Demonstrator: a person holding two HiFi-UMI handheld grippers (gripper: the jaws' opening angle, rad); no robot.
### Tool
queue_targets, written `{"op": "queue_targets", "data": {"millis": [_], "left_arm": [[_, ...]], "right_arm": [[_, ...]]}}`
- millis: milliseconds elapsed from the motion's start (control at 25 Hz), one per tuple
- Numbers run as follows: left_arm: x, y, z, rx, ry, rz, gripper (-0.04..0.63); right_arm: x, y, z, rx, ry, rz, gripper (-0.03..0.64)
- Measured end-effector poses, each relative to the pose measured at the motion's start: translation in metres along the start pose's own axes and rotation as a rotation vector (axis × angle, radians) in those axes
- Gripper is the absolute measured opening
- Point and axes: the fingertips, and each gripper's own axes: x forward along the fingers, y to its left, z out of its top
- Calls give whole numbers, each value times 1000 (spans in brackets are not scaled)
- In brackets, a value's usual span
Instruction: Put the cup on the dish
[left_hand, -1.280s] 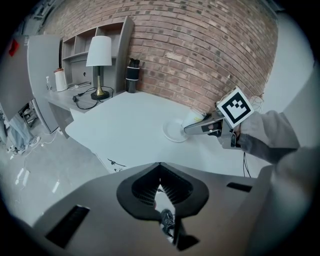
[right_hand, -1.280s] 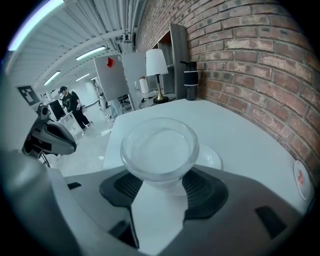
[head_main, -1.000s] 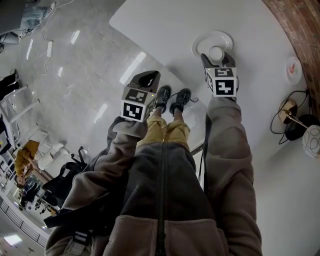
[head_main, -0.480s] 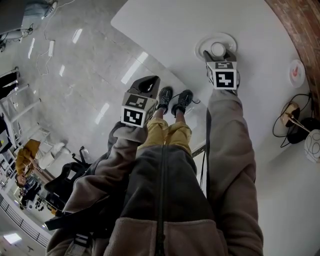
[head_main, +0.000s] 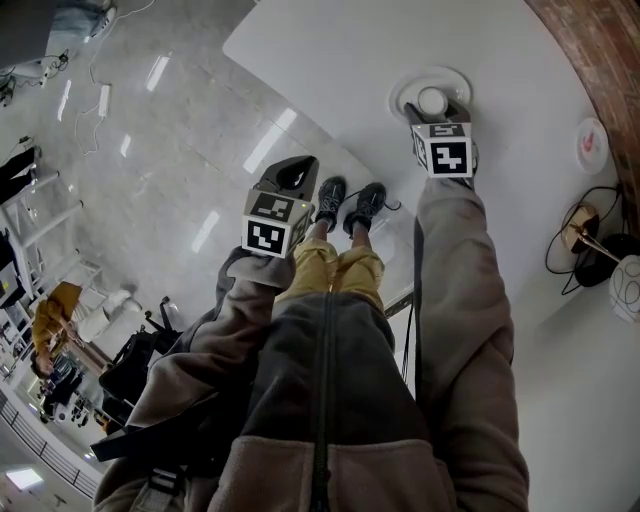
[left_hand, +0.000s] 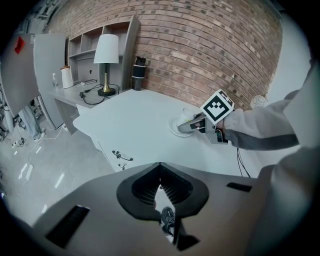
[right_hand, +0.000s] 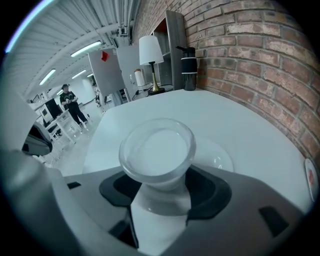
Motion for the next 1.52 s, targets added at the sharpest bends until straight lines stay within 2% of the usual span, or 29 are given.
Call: {"op": "queue_targets", "data": {"millis": [320, 560, 800, 880, 1080, 1400, 1520], "left_arm": [[-10, -7, 7, 16, -26, 4, 6], [-30, -28, 27, 29, -79, -14, 6], [-64, -58, 95, 92, -244, -21, 6], [-81, -70, 120, 108, -302, -22, 6], [-127, -99, 162, 149, -413, -32, 6], [-197, -143, 220, 208, -559, -65, 6], [-222, -159, 235, 241, -620, -70, 6]], "right_arm": [[-27, 7, 3, 22, -44, 15, 255], [-92, 22, -7, 63, -100, 3, 253], [-190, 24, 21, 78, -264, -69, 250], [-223, 27, 38, 69, -327, -90, 196], [-300, 42, 72, 48, -447, -133, 176], [-397, 46, 91, 76, -560, -260, 18], [-428, 47, 100, 85, -616, -280, 3]]}}
